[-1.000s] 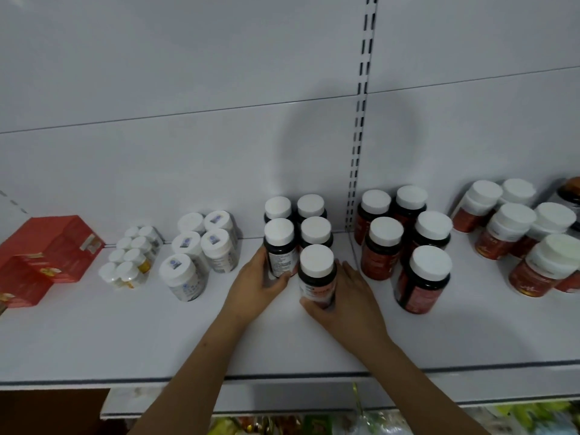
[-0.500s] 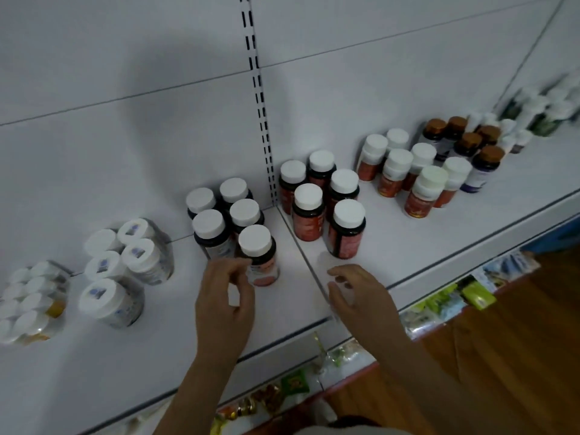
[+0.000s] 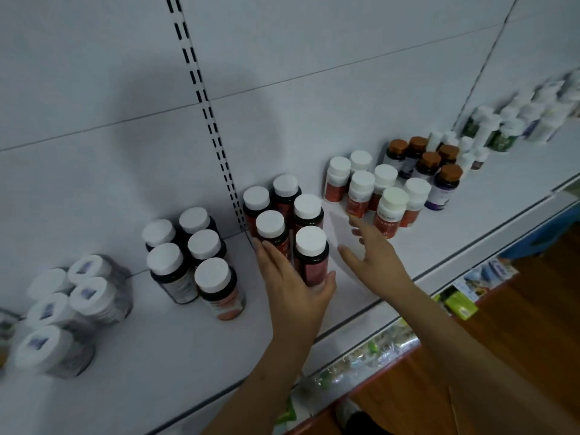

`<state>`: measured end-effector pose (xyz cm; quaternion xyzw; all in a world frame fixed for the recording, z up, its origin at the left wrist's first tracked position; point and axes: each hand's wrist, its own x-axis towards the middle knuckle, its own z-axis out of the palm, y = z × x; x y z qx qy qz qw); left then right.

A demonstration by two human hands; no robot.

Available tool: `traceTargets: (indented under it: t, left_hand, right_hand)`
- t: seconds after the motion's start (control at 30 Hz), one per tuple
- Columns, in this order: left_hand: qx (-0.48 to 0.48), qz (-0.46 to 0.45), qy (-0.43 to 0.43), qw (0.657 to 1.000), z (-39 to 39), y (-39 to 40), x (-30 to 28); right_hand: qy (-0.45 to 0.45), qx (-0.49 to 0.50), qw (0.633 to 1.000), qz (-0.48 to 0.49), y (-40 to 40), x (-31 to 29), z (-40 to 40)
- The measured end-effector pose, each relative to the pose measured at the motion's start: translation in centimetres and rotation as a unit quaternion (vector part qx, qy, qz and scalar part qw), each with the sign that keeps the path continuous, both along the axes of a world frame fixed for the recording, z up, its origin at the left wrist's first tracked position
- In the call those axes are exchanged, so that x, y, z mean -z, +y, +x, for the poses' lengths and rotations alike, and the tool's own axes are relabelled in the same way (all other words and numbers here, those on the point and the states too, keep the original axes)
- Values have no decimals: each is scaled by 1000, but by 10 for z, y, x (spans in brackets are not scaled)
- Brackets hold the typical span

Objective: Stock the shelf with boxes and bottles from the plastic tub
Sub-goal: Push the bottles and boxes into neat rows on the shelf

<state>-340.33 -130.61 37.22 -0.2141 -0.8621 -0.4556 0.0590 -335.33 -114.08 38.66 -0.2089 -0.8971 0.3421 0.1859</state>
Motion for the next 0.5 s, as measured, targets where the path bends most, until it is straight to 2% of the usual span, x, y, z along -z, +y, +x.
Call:
traceTargets:
  t: [0.1,0.17,0.27,0.5]
  left_hand:
    - [-51,13,-53,997,-12,21,9]
    - [-81,35,-91,992,-17,31,10]
    - [-106,43,-91,989,-25,34,18]
    - [-20,39,-91,995,-41,16,16]
  right_hand:
    - [-46,-101,994,-2,19,8,-41]
    - [-40,-164,986,0,33,15,-69]
    - [-23,-230,973,7,50,24,-104]
    - [-53,-282,948,137,57,52,-117]
